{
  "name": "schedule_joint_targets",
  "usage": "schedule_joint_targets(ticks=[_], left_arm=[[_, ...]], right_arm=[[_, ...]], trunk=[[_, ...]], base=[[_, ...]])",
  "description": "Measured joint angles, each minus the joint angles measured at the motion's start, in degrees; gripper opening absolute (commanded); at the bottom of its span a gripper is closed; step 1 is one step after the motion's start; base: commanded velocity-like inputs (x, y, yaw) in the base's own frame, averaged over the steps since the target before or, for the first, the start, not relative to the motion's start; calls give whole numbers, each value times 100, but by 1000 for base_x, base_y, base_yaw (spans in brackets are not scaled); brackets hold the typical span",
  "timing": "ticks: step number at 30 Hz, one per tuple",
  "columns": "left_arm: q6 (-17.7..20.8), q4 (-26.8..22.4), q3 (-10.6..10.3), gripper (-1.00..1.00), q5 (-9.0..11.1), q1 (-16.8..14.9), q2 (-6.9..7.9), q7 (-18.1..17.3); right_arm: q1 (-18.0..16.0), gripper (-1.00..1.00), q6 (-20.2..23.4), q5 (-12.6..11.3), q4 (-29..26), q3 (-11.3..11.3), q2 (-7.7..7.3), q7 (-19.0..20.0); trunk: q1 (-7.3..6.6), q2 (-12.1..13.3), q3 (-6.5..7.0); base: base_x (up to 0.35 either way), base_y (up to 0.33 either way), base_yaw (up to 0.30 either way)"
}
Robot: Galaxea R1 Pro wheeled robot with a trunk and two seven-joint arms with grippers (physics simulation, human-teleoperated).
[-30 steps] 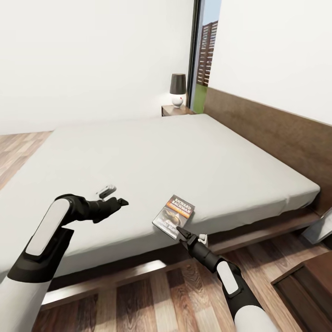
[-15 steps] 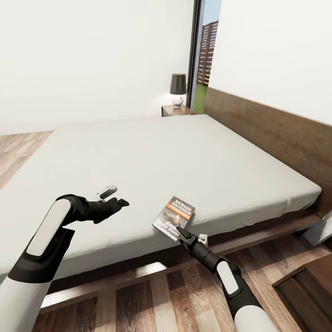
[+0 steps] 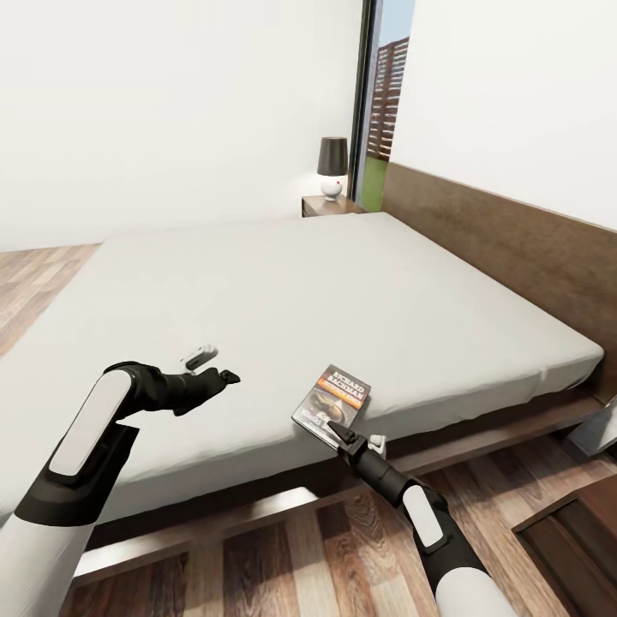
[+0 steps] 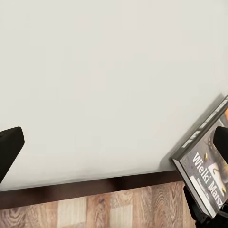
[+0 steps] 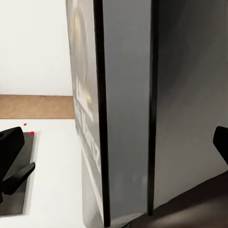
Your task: In the bedroom, move the book from the bed onto either nightstand, and place the two sandals side by side next to the bed.
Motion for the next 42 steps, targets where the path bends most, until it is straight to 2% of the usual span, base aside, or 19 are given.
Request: schedule_joint_targets(ticks=[7,8,18,24,29,35,37,40,42], left_arm=[[0,0,-1,100,2,1,0,0],[0,0,-2,100,2,1,0,0],[0,0,-4,100,4,1,0,0],[0,0,-4,100,4,1,0,0],[0,-2,-4,100,4,1,0,0],[0,-13,2,100,-1,4,2,-6],[0,-16,67,100,-5,56,16,-7],[-2,-17,101,100,-5,97,37,-7],[0,-17,190,100,-6,139,81,-11]], right_arm=[[-63,100,20,-4,3,-1,0,96],[-84,-100,19,-1,6,-1,0,129],[-166,-100,11,27,0,26,-54,544],[-174,-100,-65,83,-68,83,-95,1209],[-175,-100,-251,301,-89,179,-115,1587],[-176,-100,-294,420,-310,211,-122,1640],[-157,-100,-151,493,-901,225,-138,1533],[-144,-100,-46,614,-1150,235,-165,1464],[-130,-100,195,699,-1462,238,-220,1305]], trunk=[[0,0,0],[0,0,0],[0,0,0],[0,0,0],[0,0,0],[0,0,0],[-1,0,1],[0,0,0],[0,0,0]], base=[[0,3,0],[0,0,0],[0,0,0],[0,0,0],[0,0,0],[0,0,0],[0,0,0],[0,0,0],[0,0,0]])
